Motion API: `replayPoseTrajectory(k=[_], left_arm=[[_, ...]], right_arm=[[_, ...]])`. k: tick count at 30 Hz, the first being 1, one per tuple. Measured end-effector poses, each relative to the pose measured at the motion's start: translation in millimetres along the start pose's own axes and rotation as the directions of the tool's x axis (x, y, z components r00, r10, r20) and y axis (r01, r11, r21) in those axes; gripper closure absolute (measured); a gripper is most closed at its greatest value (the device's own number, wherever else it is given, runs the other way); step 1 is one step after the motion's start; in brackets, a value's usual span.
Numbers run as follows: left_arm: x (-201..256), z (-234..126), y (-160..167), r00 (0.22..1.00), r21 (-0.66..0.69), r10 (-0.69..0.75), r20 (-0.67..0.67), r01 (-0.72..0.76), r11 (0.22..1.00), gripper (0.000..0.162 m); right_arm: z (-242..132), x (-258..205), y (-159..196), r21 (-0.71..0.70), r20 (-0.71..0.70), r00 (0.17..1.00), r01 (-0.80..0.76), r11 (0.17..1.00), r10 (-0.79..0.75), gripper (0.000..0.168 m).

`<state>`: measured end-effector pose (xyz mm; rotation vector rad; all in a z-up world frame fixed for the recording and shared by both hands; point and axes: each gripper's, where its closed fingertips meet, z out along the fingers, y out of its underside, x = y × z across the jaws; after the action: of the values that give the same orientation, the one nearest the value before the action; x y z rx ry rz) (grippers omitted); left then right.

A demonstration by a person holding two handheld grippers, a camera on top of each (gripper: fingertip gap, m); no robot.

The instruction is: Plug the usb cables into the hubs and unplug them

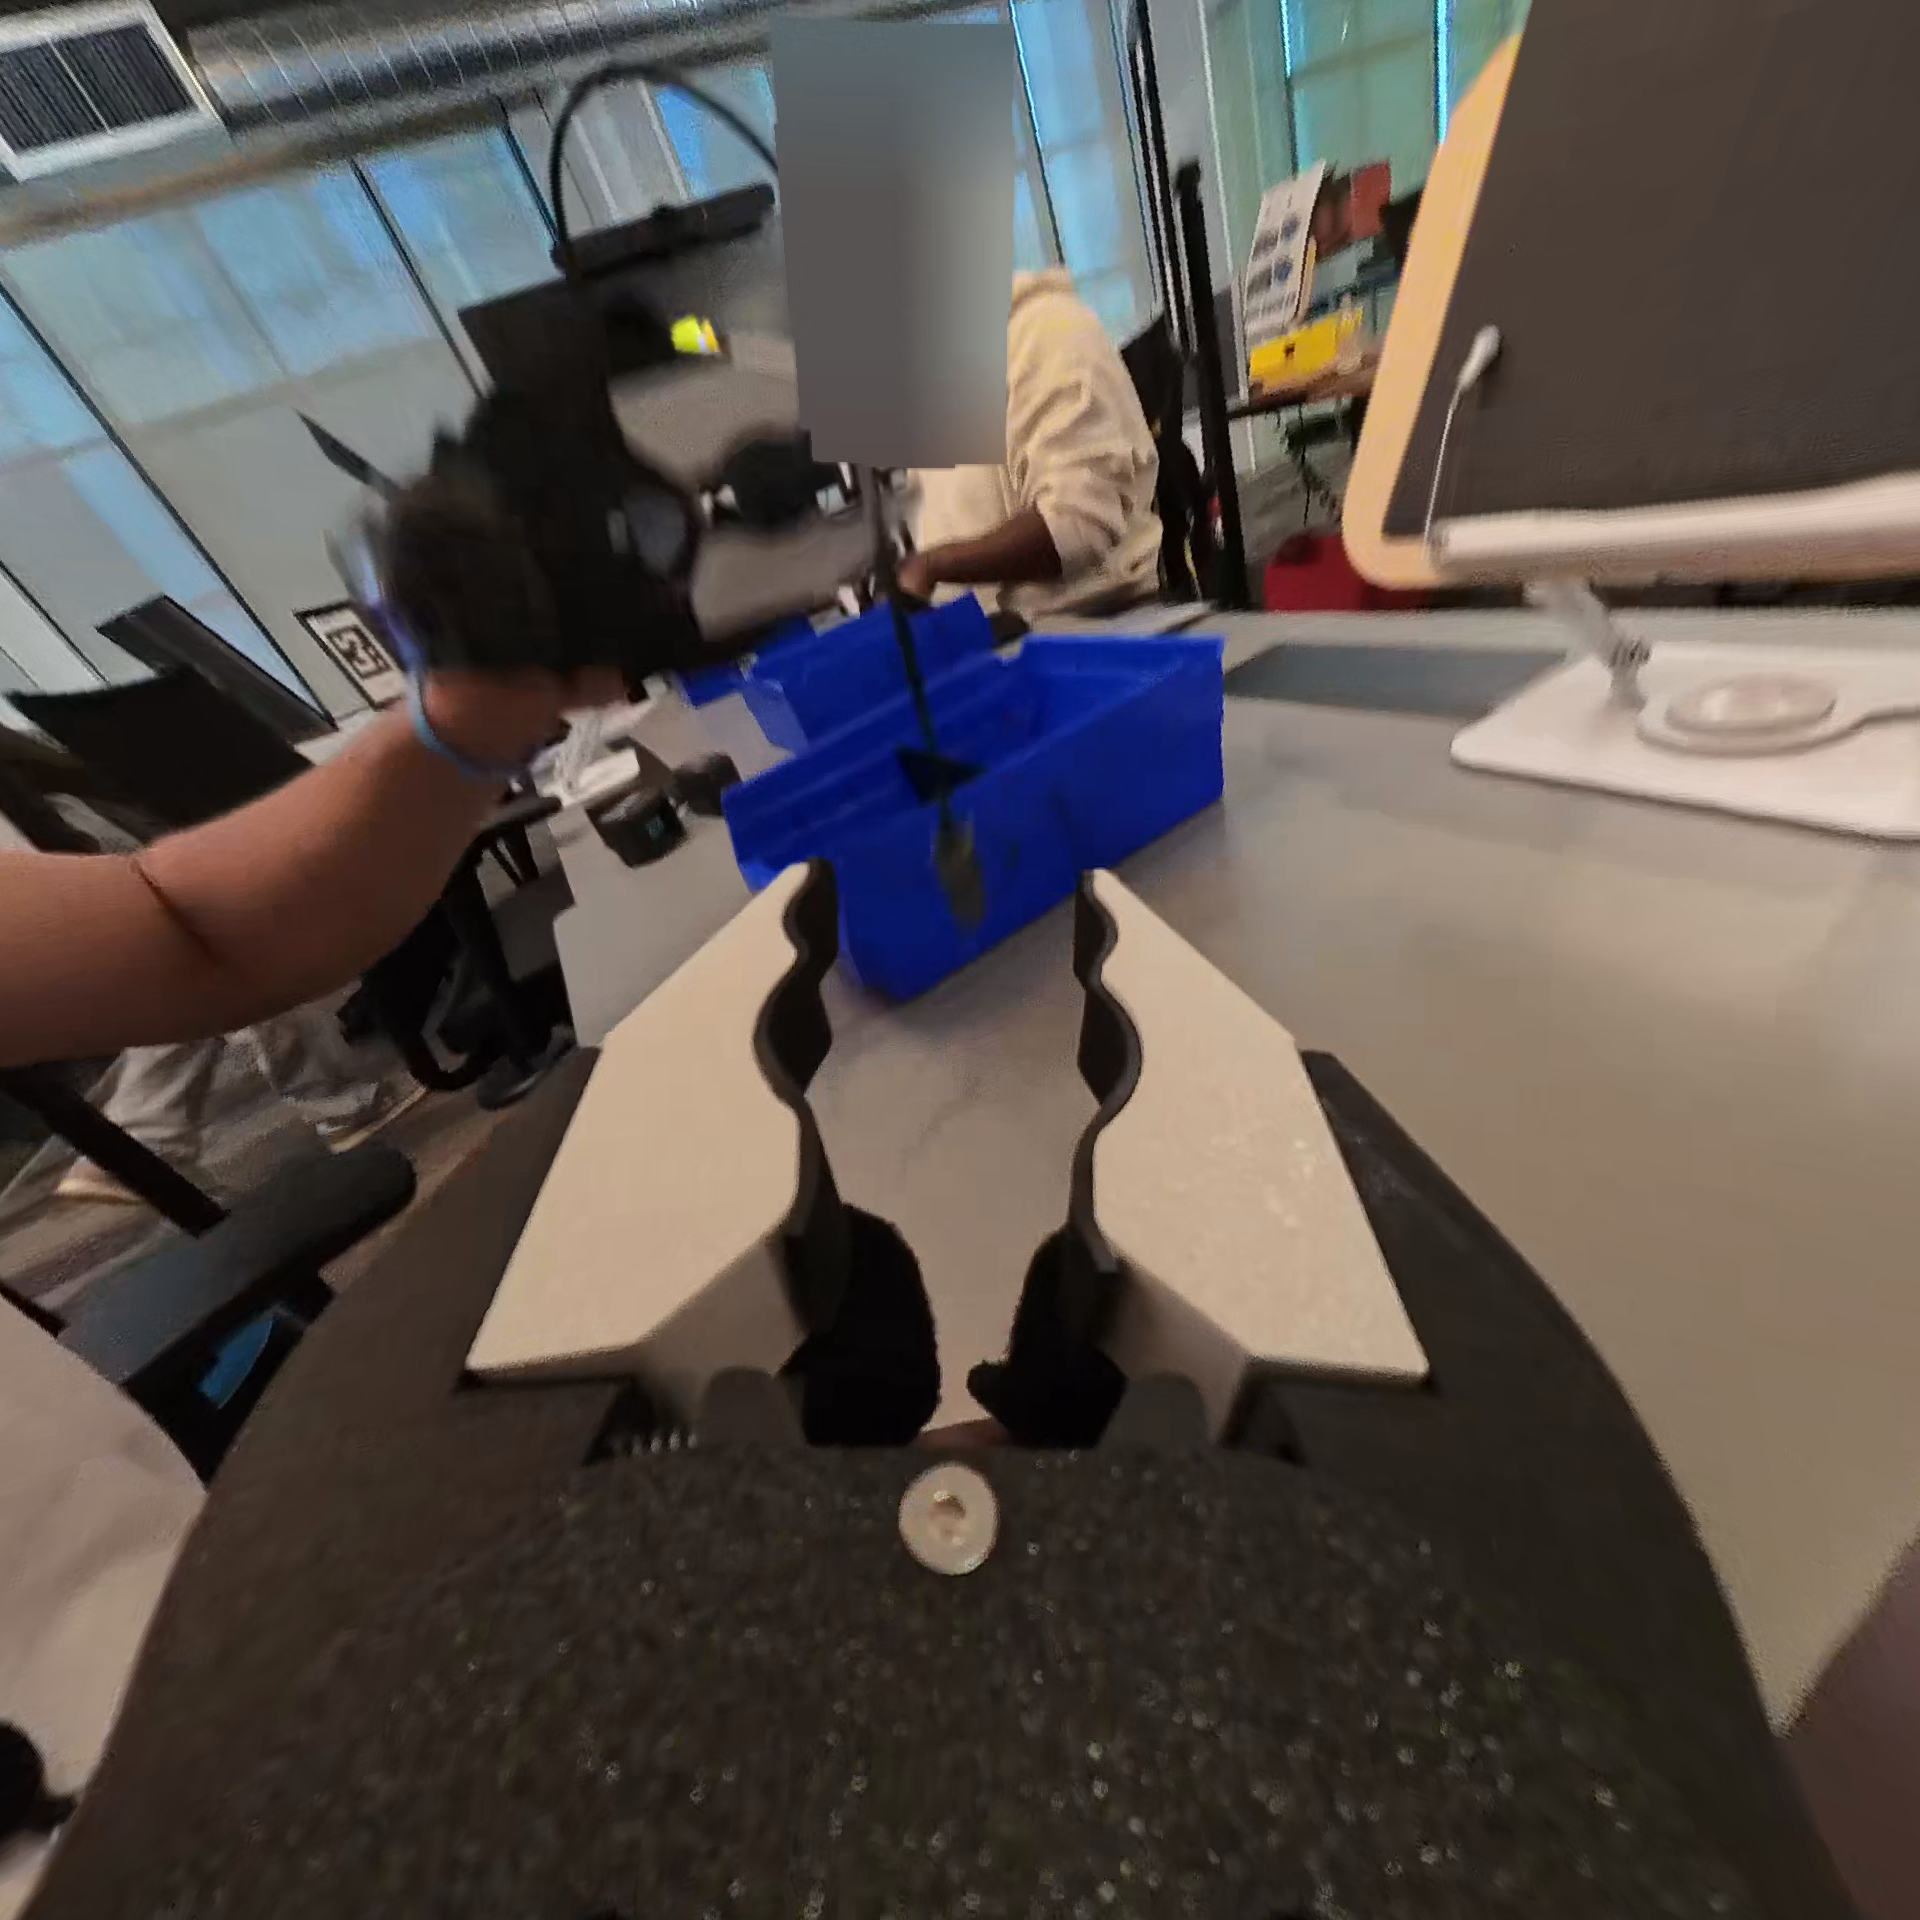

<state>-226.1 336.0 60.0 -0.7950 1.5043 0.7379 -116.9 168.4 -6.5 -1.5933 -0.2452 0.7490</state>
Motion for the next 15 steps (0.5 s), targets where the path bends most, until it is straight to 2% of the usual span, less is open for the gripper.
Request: replayPoseTrajectory(k=[3, 5, 9, 11, 14, 15], left_arm=[[35.2, -22.2, -58.8, 0.968, 0.113, 0.245, 0.047, -0.248, 0.962, 0.138], [62.0, -32.3, -86.0, 0.949, 0.188, 0.312, 0.047, -0.315, 0.93, 0.138], [86.7, -40.2, -115.7, 0.939, 0.235, 0.343, 0.034, -0.341, 0.91, 0.138], [89.2, -45.3, -127.3, 0.944, 0.249, 0.328, 0.034, -0.325, 0.912, 0.138], [92.5, -53.0, -140.3, 0.95, 0.261, 0.307, 0.048, -0.309, 0.915, 0.138], [93.9, -53.0, -141.5, 0.954, 0.255, 0.295, 0.05, -0.298, 0.92, 0.139]], right_arm=[[-4.0, -7.2, -32.2, 0.025, -0.007, 0.999, 0.043, 0.999, -0.043, 0.126], [0.7, -10.9, -33.4, -0.029, 0.004, 0.996, 0.092, 0.995, -0.092, 0.127], [22.2, -14.0, 21.5, -0.303, 0.047, 0.99, 0.142, 0.942, -0.134, 0.125], [30.2, -9.4, 35.0, -0.313, 0.01, 0.984, 0.172, 0.934, -0.178, 0.131], [32.2, -7.7, 48.8, -0.327, -0.001, 0.981, 0.184, 0.927, -0.195, 0.16], [30.8, -4.6, 46.9, -0.301, -0.026, 0.982, 0.171, 0.938, -0.187, 0.161]])
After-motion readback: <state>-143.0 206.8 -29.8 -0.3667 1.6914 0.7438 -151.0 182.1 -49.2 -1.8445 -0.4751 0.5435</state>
